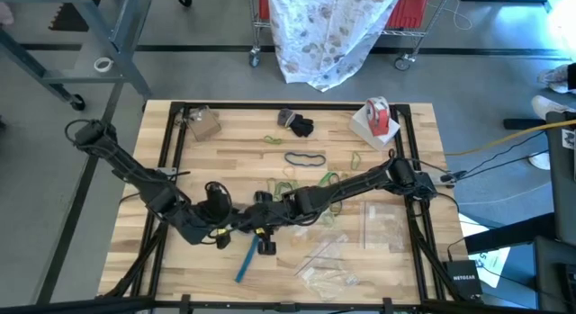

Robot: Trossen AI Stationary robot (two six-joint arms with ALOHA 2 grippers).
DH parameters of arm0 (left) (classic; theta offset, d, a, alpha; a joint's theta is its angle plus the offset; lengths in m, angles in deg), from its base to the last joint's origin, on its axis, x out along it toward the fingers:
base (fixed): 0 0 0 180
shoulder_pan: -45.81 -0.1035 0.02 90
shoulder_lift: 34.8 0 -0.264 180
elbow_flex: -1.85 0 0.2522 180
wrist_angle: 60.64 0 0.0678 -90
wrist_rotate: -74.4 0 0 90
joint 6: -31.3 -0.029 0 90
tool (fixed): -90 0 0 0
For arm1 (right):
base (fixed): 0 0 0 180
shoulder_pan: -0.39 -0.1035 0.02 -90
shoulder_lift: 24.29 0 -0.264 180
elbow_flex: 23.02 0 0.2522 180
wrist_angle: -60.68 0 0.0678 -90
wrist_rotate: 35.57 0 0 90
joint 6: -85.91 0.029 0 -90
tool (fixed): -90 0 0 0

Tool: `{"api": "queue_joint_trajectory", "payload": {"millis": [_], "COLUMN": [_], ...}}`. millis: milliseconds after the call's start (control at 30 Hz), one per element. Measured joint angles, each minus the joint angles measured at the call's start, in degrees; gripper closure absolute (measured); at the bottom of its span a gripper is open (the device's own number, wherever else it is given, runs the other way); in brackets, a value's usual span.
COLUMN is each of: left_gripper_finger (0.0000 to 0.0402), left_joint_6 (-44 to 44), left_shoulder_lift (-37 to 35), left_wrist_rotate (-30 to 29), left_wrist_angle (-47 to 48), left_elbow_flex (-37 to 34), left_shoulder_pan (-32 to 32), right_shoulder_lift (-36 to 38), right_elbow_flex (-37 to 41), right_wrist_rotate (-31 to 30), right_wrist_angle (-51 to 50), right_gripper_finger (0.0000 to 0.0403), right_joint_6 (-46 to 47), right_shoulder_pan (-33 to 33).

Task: Sort rubber bands
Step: Put the black rubber band into the transparent zip bag

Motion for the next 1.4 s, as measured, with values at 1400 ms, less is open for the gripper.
{"api": "queue_joint_trajectory", "payload": {"millis": [1400], "left_gripper_finger": [0.0401], "left_joint_6": [3.88], "left_shoulder_lift": [5.33], "left_wrist_rotate": [3.90], "left_wrist_angle": [10.65], "left_elbow_flex": [0.02], "left_shoulder_pan": [0.12], "right_shoulder_lift": [-1.80], "right_elbow_flex": [-8.35], "right_wrist_rotate": [-7.20], "right_wrist_angle": [-0.62], "right_gripper_finger": [0.0280], "right_joint_6": [-6.03], "right_shoulder_pan": [-2.25]}}
